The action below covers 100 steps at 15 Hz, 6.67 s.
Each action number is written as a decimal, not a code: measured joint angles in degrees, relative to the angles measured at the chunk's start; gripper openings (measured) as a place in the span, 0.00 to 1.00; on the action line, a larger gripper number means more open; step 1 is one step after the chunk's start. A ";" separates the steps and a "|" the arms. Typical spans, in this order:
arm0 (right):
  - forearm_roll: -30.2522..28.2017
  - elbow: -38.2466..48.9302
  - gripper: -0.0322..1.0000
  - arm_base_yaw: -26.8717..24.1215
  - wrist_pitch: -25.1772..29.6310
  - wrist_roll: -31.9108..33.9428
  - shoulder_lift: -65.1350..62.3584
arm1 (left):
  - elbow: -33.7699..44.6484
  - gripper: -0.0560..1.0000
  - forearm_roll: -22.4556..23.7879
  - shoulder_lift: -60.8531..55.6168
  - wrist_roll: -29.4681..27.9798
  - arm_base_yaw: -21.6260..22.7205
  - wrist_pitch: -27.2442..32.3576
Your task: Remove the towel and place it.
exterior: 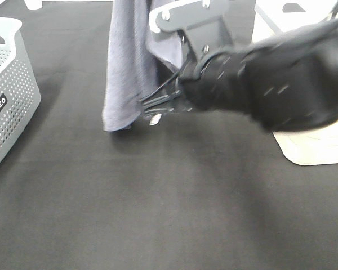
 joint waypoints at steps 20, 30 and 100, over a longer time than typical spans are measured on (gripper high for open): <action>1.83 3.04 0.04 0.00 0.17 -26.53 -12.15 | 0.00 0.05 5.90 3.44 -7.56 0.00 4.30; 1.72 5.79 0.04 0.00 31.51 7.16 -12.20 | 0.00 0.05 5.39 4.53 -6.47 0.00 4.41; -85.26 -59.42 0.04 -35.81 72.71 55.46 33.23 | -0.06 0.05 28.36 24.98 -20.05 6.42 -17.36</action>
